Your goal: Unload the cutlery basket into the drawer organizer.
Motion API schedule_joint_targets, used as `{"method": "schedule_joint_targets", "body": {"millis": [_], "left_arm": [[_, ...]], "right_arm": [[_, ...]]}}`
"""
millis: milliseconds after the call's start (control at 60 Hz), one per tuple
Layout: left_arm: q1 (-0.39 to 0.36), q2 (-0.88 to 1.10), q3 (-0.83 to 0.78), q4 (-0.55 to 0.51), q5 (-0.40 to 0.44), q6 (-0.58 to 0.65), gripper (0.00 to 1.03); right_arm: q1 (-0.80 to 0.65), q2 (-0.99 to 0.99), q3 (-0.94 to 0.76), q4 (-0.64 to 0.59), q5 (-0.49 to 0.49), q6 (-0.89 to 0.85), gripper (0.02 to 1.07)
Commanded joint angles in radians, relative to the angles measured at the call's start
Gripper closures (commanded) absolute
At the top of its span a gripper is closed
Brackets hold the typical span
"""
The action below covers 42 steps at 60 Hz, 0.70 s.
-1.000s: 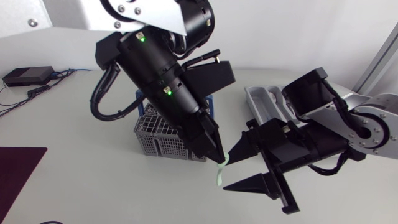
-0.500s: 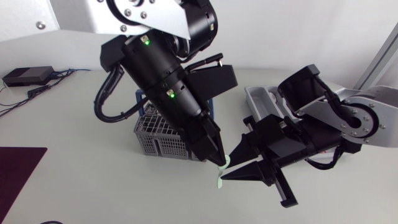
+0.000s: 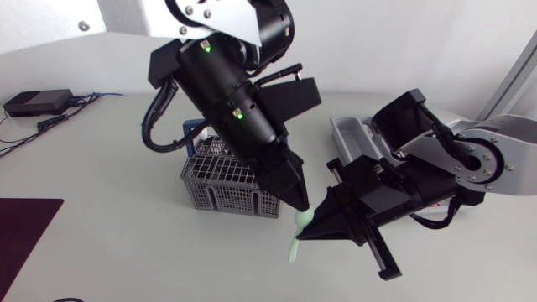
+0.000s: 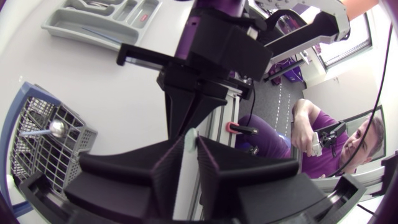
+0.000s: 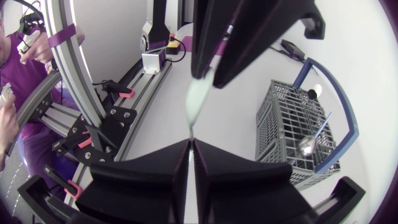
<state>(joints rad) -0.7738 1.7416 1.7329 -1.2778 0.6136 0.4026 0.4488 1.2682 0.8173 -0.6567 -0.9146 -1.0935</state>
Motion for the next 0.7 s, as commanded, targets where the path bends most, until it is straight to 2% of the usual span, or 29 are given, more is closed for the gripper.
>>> {"method": "schedule_joint_targets", "body": {"millis": [0,67,133,283,367,450,600,683], "left_arm": [[0.021,0.015,0.065,0.015,0.009,-0.004,0.21],[0.033,0.016,0.082,0.035,0.008,-0.027,0.04],[0.050,0.018,0.086,0.075,0.002,-0.067,0.04],[0.108,0.033,0.091,0.129,-0.071,-0.136,0.04],[0.123,0.036,0.068,0.150,-0.160,-0.174,0.04],[0.130,0.021,0.004,0.195,-0.244,-0.211,0.04],[0.119,-0.045,-0.167,0.337,-0.390,-0.327,0.05],[0.117,-0.056,-0.219,0.363,-0.407,-0.367,0.05]], "right_arm": [[-0.009,0.005,-0.003,-0.027,-0.003,-0.023,1.01],[-0.016,-0.003,-0.010,-0.031,0.000,-0.023,1.01],[-0.028,-0.012,-0.017,-0.038,0.008,-0.023,1.01],[-0.104,-0.050,-0.032,-0.043,0.045,-0.016,1.01],[-0.167,-0.081,-0.046,-0.037,0.076,-0.014,1.01],[-0.226,-0.125,-0.072,0.002,0.126,0.012,1.01],[-0.288,-0.230,-0.155,0.126,0.287,0.078,1.01],[-0.317,-0.283,-0.196,0.169,0.359,0.096,1.01]]}}
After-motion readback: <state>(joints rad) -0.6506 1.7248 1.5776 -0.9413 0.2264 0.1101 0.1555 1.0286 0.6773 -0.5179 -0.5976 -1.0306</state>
